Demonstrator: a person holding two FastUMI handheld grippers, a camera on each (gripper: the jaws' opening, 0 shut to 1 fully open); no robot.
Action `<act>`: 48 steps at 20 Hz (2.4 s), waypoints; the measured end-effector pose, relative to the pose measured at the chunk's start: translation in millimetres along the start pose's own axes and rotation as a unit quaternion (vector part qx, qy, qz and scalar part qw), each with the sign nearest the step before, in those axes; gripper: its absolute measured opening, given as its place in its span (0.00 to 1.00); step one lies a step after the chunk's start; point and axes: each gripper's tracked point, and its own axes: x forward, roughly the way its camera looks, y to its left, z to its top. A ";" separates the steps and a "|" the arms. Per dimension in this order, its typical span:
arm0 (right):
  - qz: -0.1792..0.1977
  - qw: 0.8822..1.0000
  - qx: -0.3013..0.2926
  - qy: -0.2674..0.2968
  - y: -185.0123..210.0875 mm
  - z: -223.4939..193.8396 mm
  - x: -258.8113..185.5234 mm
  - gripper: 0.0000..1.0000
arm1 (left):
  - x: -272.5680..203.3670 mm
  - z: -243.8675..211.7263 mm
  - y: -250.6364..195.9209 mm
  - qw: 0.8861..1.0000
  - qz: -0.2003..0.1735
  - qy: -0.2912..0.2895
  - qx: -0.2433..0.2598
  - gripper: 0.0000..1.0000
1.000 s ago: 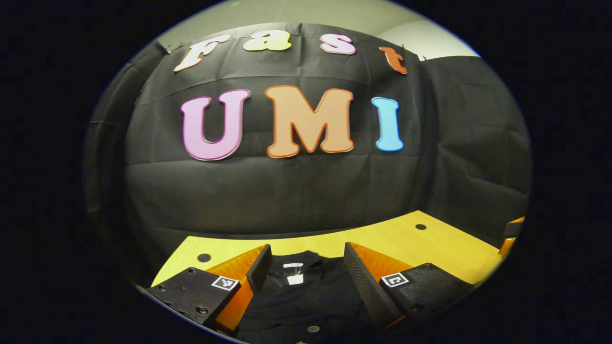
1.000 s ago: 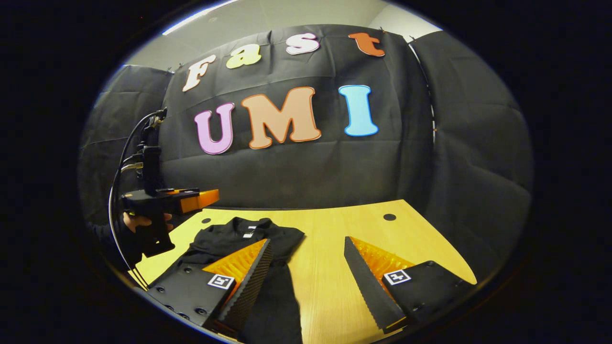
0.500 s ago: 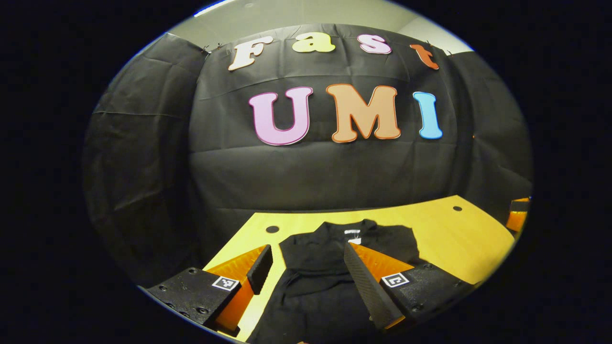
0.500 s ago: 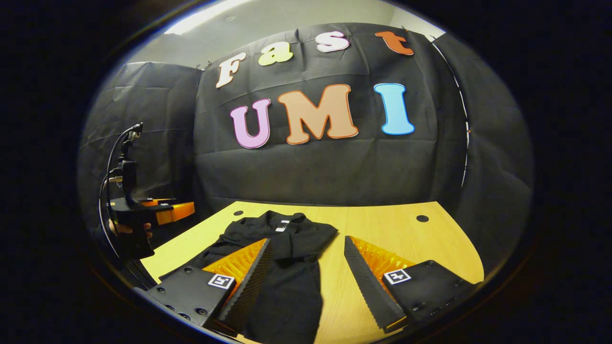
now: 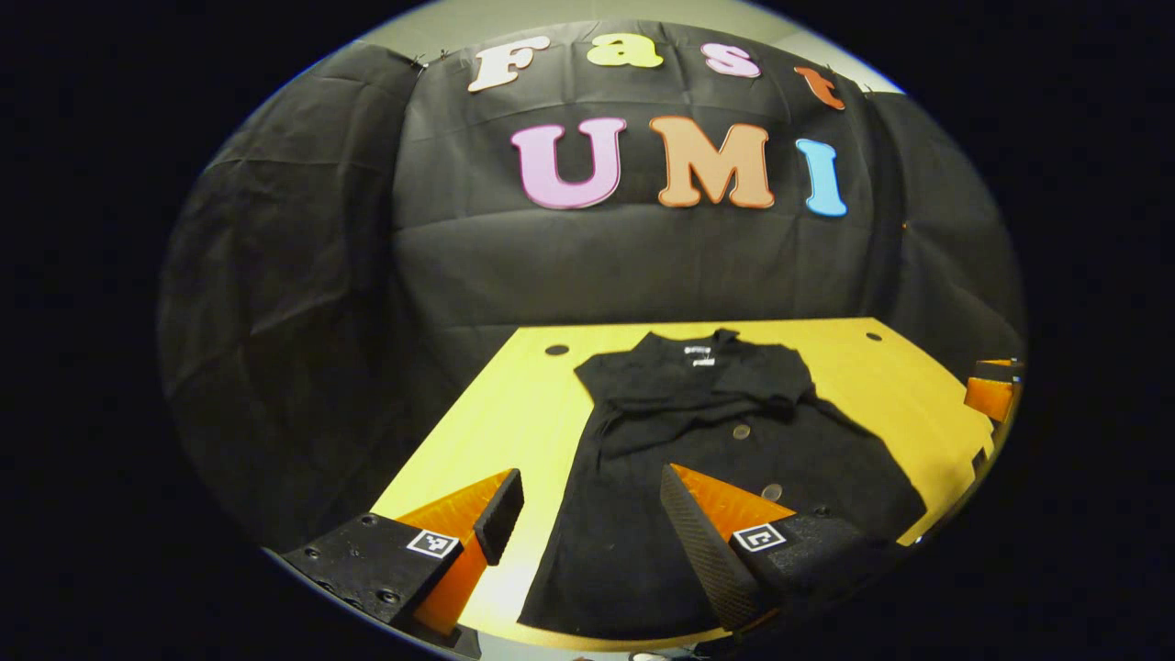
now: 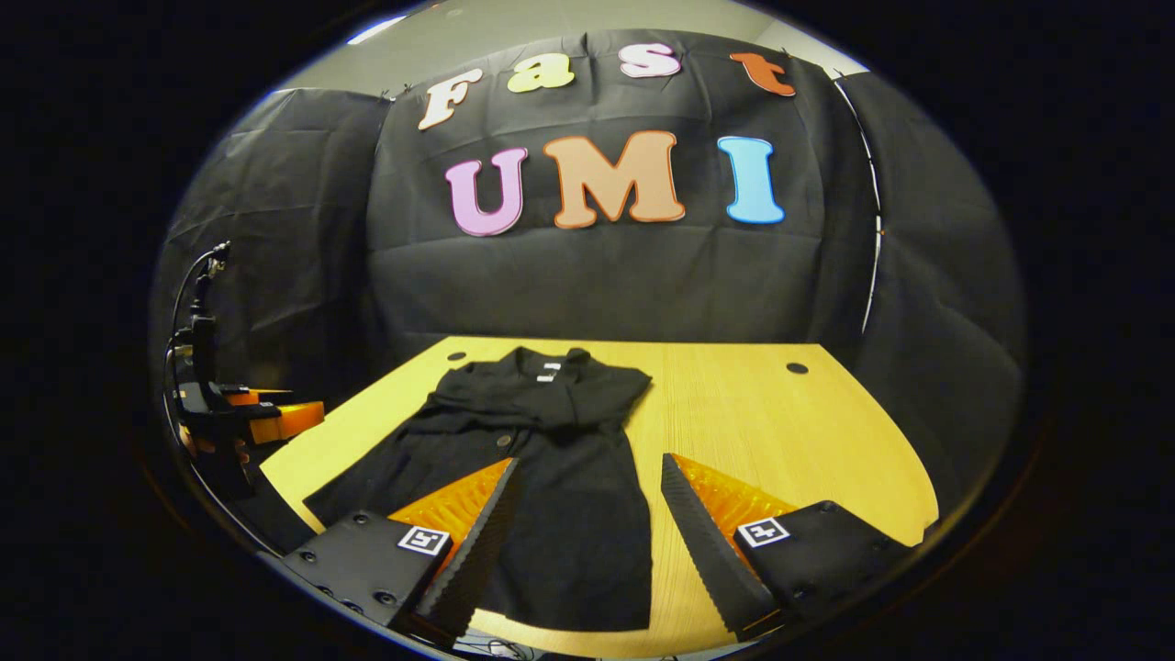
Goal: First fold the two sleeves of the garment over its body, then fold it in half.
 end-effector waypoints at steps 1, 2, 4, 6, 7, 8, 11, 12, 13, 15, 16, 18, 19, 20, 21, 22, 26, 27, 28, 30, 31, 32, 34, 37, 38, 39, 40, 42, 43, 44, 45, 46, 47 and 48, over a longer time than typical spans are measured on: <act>-0.005 1.000 -0.002 0.010 0.2 -13.1 -0.9 0.98 | -3.2 -15.5 4.4 1.000 0.001 0.013 0.000 0.93; -0.011 1.000 -0.003 0.022 0.2 -24.5 -1.8 0.98 | -17.9 -37.3 27.1 1.000 0.000 0.027 0.000 0.93; -0.014 0.999 -0.002 0.047 2.8 -48.4 -0.8 0.98 | -19.1 -68.8 33.3 0.998 -0.001 0.057 0.002 0.93; -0.019 0.997 -0.001 0.076 1.2 -72.7 1.9 0.98 | -20.2 -98.4 38.1 0.996 -0.001 0.090 0.004 0.93; -0.022 0.996 -0.002 0.088 0.0 -83.0 1.9 0.98 | -20.5 -112.4 40.1 0.994 -0.001 0.107 0.005 0.93; -0.026 0.995 -0.004 0.101 -0.8 -93.2 3.3 0.98 | -20.3 -123.3 41.8 0.993 -0.001 0.121 0.007 0.93; -0.040 0.990 -0.006 0.137 -4.5 -128.5 4.9 0.98 | -20.7 -148.5 48.0 0.989 0.003 0.147 0.003 0.94; -0.045 0.988 -0.005 0.147 -6.7 -136.9 5.4 0.98 | -18.3 -153.2 48.3 0.988 0.002 0.152 0.001 0.94; -0.050 0.987 -0.003 0.152 -7.9 -142.0 7.6 0.94 | -17.0 -157.1 48.3 0.988 -0.001 0.157 0.002 0.94; -0.059 0.985 0.002 0.162 -10.9 -150.5 12.1 0.98 | -19.7 -163.2 46.8 0.987 -0.007 0.158 0.003 0.94; -0.060 0.984 0.003 0.170 -12.0 -155.5 14.3 0.98 | -17.8 -163.1 46.1 0.988 -0.009 0.156 0.003 0.95; -0.064 0.979 -0.001 0.192 -15.0 -169.4 18.7 0.98 | -16.4 -164.1 45.0 0.988 -0.020 0.154 -0.003 0.94; -0.059 0.975 -0.004 0.216 -15.9 -179.7 18.1 0.98 | -16.1 -167.0 41.6 0.987 -0.027 0.158 -0.010 0.94; -0.055 0.974 0.004 0.220 -16.6 -178.5 17.8 0.94 | -15.1 -165.8 41.1 0.988 -0.032 0.152 -0.017 0.92; -0.054 0.975 0.026 0.212 -14.4 -177.2 23.0 1.00 | -15.2 -166.4 40.1 0.988 -0.037 0.150 -0.022 0.91; -0.055 0.975 0.033 0.215 -13.2 -178.2 23.5 0.99 | -15.0 -165.9 39.4 0.988 -0.039 0.148 -0.021 0.89; -0.035 0.975 0.022 0.218 -8.0 -176.5 26.4 0.97 | -12.7 -164.0 25.5 0.987 -0.070 0.146 -0.008 0.72; -0.025 0.975 0.020 0.218 -3.1 -176.0 28.8 0.80 | -10.8 -163.3 21.7 0.987 -0.077 0.144 -0.010 0.63; -0.015 0.975 0.020 0.220 4.0 -176.2 31.7 0.63 | -11.3 -163.6 19.7 0.986 -0.083 0.145 -0.013 0.51; -0.009 0.974 0.023 0.226 9.5 -174.8 32.9 0.29 | -9.2 -161.4 10.9 0.984 -0.094 0.145 -0.037 0.31; -0.006 0.972 0.022 0.233 10.1 -174.9 31.9 0.12 | -11.0 -159.6 9.7 0.984 -0.089 0.145 -0.054 0.16; -0.002 0.971 0.021 0.238 10.4 -176.3 31.1 0.09 | -8.4 -160.6 12.1 0.983 -0.086 0.147 -0.065 0.02; 0.009 0.970 0.028 0.243 11.4 -174.2 34.5 0.03 | -9.7 -160.8 9.6 0.980 -0.086 0.160 -0.078 0.00; 0.005 0.973 0.025 0.228 11.3 -167.2 27.5 0.03 | -14.0 -163.4 13.2 0.976 -0.085 0.187 -0.073 0.00; 0.010 0.976 0.027 0.216 16.8 -161.7 23.6 0.03 | -17.3 -161.2 11.6 0.975 -0.091 0.187 -0.077 0.00; 0.015 0.976 0.026 0.213 20.9 -157.1 16.9 0.03 | -21.8 -156.4 10.4 0.974 -0.098 0.185 -0.083 0.00; 0.018 0.978 0.025 0.208 22.0 -151.3 11.9 0.03 | -28.7 -154.0 10.8 0.974 -0.100 0.184 -0.087 0.00; 0.020 0.978 0.031 0.204 23.5 -144.7 1.3 0.03 | -39.2 -149.5 12.6 0.973 -0.106 0.184 -0.089 0.00; 0.021 0.978 0.031 0.206 24.0 -144.1 -5.2 0.03 | -43.8 -150.1 14.0 0.972 -0.108 0.188 -0.085 0.00; 0.021 0.978 0.030 0.203 24.5 -142.2 -10.6 0.03 | -48.8 -151.9 16.3 0.972 -0.108 0.191 -0.081 0.00; 0.021 0.980 0.029 0.194 28.1 -139.3 -16.1 0.03 | -52.3 -151.4 18.2 0.972 -0.109 0.191 -0.081 0.00; 0.024 0.982 0.030 0.183 33.0 -132.4 -19.3 0.03 | -56.0 -149.9 20.6 0.972 -0.107 0.193 -0.083 0.00; 0.025 0.985 0.031 0.167 33.4 -123.2 -21.1 0.03 | -58.0 -143.4 22.4 0.972 -0.108 0.189 -0.088 0.00; 0.029 0.987 0.033 0.152 35.3 -109.5 -22.5 0.03 | -59.0 -134.5 22.9 0.973 -0.112 0.179 -0.094 0.00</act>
